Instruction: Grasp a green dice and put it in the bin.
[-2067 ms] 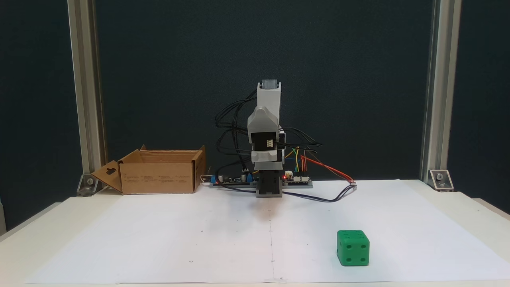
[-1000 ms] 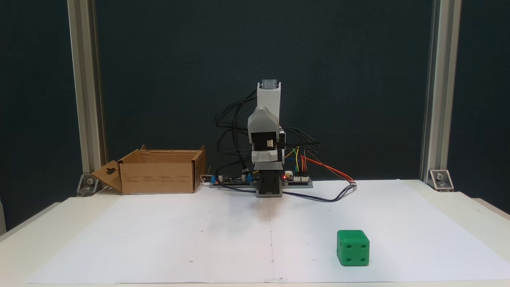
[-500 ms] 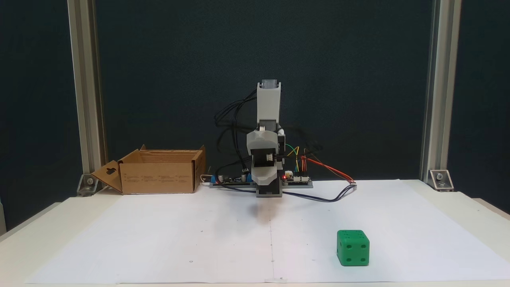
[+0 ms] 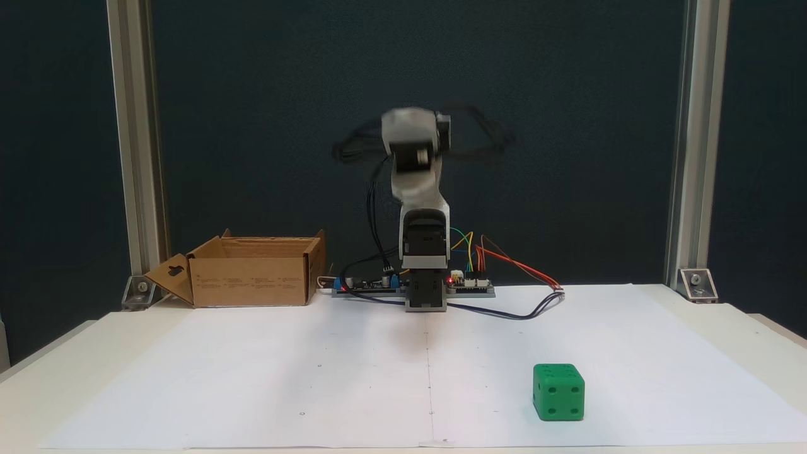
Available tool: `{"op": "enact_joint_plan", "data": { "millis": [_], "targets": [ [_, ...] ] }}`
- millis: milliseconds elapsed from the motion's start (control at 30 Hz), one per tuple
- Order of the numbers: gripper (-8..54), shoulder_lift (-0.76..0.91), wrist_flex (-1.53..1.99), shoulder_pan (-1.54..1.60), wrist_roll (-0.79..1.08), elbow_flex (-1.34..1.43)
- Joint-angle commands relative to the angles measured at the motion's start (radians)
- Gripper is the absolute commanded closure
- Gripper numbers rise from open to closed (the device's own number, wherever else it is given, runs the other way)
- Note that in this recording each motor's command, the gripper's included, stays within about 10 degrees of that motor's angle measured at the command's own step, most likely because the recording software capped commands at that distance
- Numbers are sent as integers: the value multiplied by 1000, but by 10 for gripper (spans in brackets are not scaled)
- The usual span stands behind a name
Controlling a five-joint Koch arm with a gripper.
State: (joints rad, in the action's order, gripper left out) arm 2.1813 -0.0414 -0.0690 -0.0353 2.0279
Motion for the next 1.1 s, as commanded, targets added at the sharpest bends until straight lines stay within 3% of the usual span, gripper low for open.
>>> {"op": "enact_joint_plan", "data": {
  "millis": [0,533,1067],
  "targets": [
    [34,-48,161,-2,-37,-135],
    [33,-482,1231,224,-236,-657],
    [33,-871,1397,388,-337,-1302]
  ]
}}
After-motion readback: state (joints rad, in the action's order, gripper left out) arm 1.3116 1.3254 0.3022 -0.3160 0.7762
